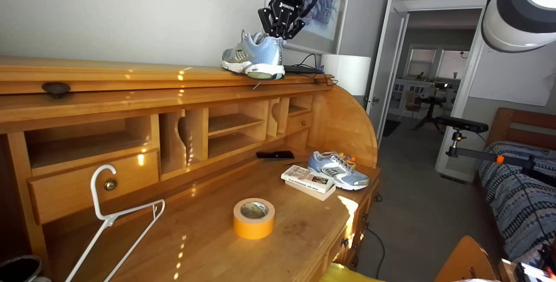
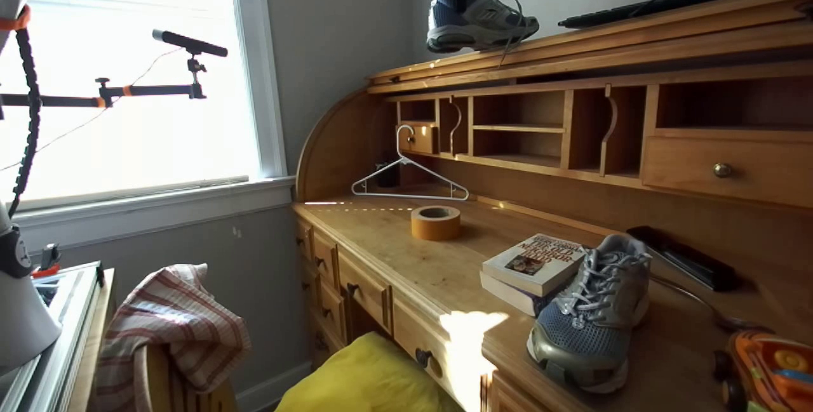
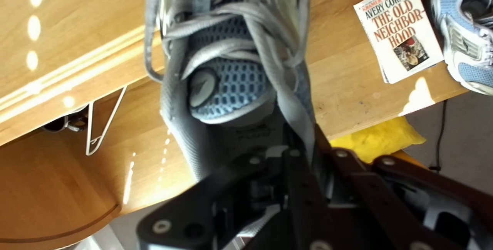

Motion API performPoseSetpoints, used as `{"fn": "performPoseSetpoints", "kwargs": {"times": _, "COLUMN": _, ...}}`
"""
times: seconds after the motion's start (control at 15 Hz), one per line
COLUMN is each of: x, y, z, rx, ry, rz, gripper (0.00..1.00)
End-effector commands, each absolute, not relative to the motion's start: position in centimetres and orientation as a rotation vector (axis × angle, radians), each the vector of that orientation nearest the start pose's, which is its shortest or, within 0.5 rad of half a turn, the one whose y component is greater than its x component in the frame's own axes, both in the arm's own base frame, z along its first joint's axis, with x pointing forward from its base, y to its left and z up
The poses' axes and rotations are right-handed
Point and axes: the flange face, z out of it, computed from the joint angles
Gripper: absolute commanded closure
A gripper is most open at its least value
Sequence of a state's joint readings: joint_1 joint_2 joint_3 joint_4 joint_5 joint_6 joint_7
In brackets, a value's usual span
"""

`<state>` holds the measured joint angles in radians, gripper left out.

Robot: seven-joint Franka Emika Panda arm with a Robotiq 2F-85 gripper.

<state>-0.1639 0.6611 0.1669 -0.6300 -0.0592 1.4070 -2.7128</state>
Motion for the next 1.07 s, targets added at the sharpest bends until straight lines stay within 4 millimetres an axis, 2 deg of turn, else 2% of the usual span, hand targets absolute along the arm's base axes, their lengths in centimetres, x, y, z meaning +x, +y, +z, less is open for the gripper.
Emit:
{"fn": "performPoseSetpoints", "kwargs": {"times": 0.0, "x": 70.3, "y": -6.3, "z": 62.7, "rx": 0.656, "ry": 2.940, "rz": 0.114, "gripper": 0.98}}
{"fn": "performPoseSetpoints", "kwargs": {"times": 0.2, "x": 70.4, "y": -6.6, "z": 62.8, "rx": 0.661, "ry": 2.933, "rz": 0.113, "gripper": 0.98}}
{"fn": "performPoseSetpoints", "kwargs": {"times": 0.6, "x": 70.9, "y": -8.4, "z": 61.4, "rx": 0.727, "ry": 2.931, "rz": 0.134, "gripper": 0.98}}
{"fn": "performPoseSetpoints", "kwargs": {"times": 0.67, "x": 70.8, "y": -7.8, "z": 61.5, "rx": 0.756, "ry": 2.929, "rz": 0.112, "gripper": 0.91}}
{"fn": "performPoseSetpoints", "kwargs": {"times": 1.0, "x": 70.8, "y": -8.1, "z": 61.4, "rx": 0.762, "ry": 2.925, "rz": 0.114, "gripper": 0.91}}
